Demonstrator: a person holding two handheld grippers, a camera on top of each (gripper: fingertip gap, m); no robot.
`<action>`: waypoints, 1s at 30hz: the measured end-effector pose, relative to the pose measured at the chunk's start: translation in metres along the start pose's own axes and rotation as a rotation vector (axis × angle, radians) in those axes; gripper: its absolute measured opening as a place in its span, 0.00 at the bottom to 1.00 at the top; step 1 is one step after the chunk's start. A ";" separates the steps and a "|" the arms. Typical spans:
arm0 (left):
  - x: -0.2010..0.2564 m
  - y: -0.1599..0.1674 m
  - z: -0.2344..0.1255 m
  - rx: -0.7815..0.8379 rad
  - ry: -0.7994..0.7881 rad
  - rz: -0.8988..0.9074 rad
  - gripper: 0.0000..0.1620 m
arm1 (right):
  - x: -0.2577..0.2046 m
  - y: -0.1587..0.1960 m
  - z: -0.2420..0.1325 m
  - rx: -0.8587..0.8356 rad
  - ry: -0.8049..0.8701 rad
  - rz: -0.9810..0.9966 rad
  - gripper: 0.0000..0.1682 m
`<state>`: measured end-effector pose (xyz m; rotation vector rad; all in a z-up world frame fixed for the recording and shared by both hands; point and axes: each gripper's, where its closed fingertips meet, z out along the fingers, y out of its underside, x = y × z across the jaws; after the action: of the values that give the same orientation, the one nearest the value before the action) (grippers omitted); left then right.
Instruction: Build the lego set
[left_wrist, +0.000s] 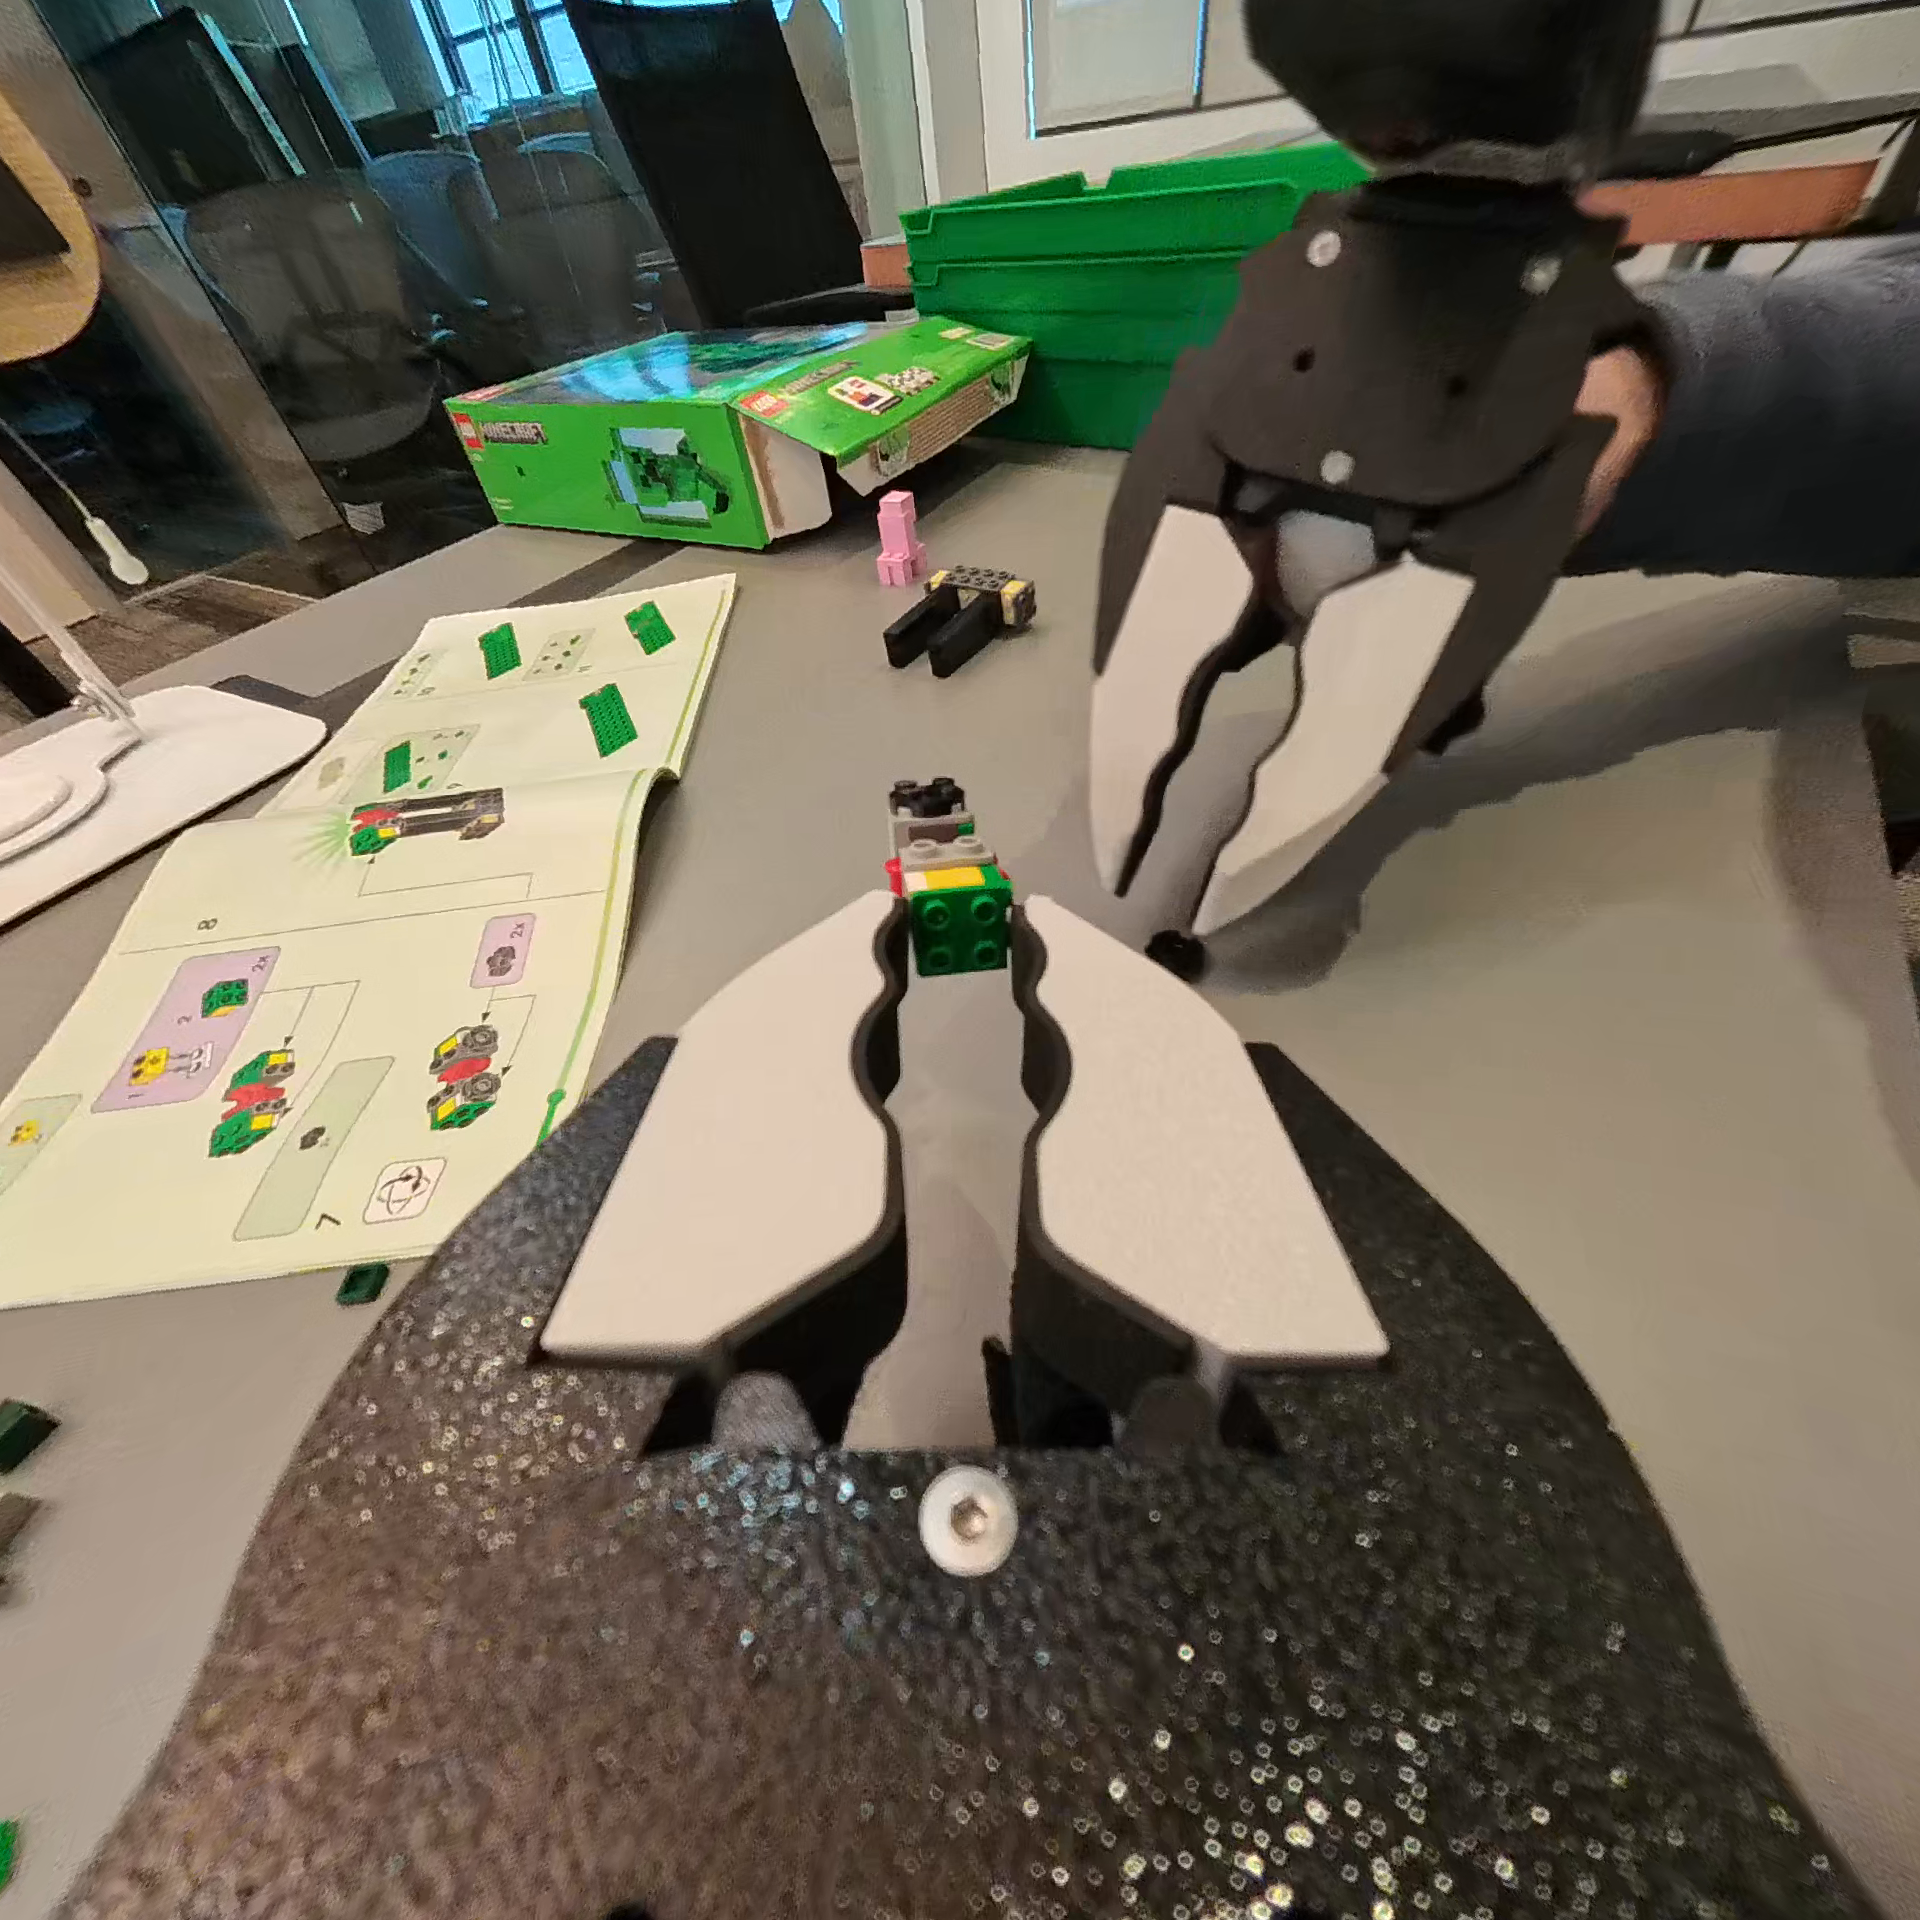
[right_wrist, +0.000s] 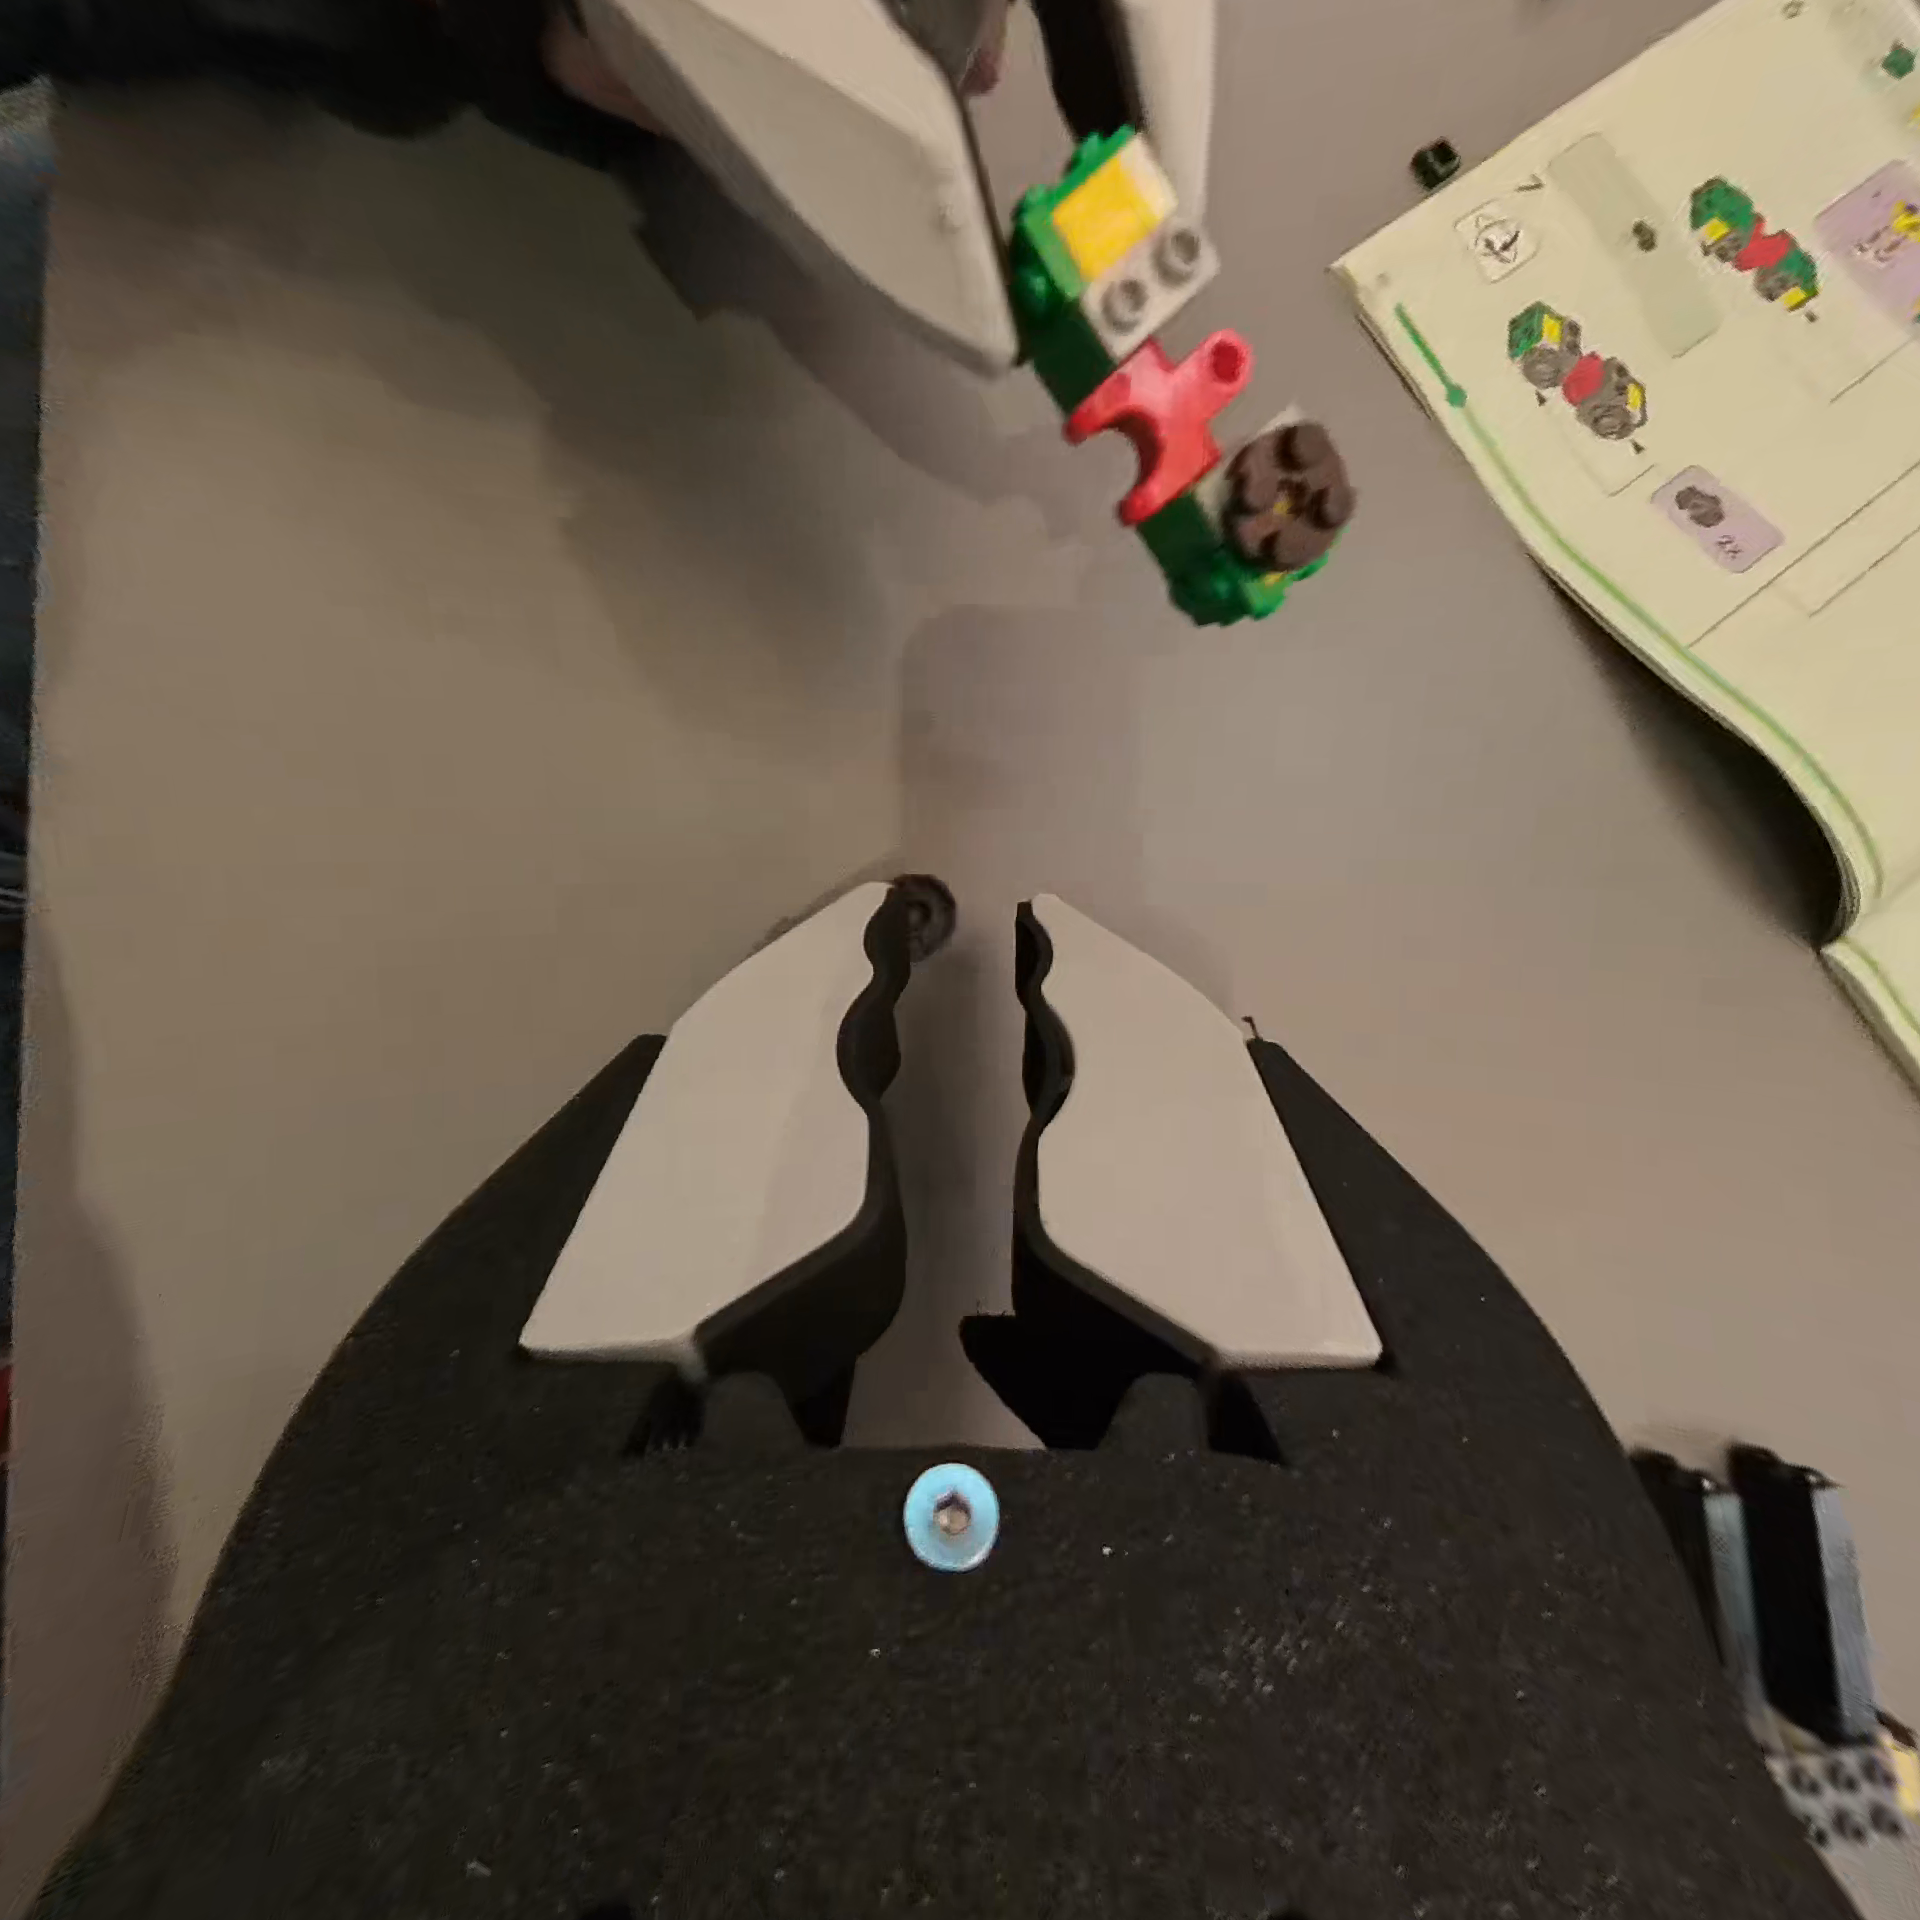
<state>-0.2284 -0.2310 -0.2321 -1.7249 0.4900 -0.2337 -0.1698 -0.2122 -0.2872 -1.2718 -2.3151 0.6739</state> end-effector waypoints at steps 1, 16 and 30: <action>0.000 0.000 0.000 0.002 0.000 -0.001 0.11 | -0.001 0.002 0.002 -0.010 0.026 -0.002 0.12; 0.003 0.000 0.000 0.006 0.020 0.014 0.11 | -0.009 0.007 0.012 0.012 0.100 0.127 0.09; 0.004 -0.001 -0.001 0.012 0.026 0.011 0.11 | 0.041 0.108 -0.079 -0.843 -0.242 0.056 0.09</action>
<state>-0.2250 -0.2332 -0.2312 -1.7092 0.5168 -0.2509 -0.0754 -0.1097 -0.2829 -1.6556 -2.9046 -0.2060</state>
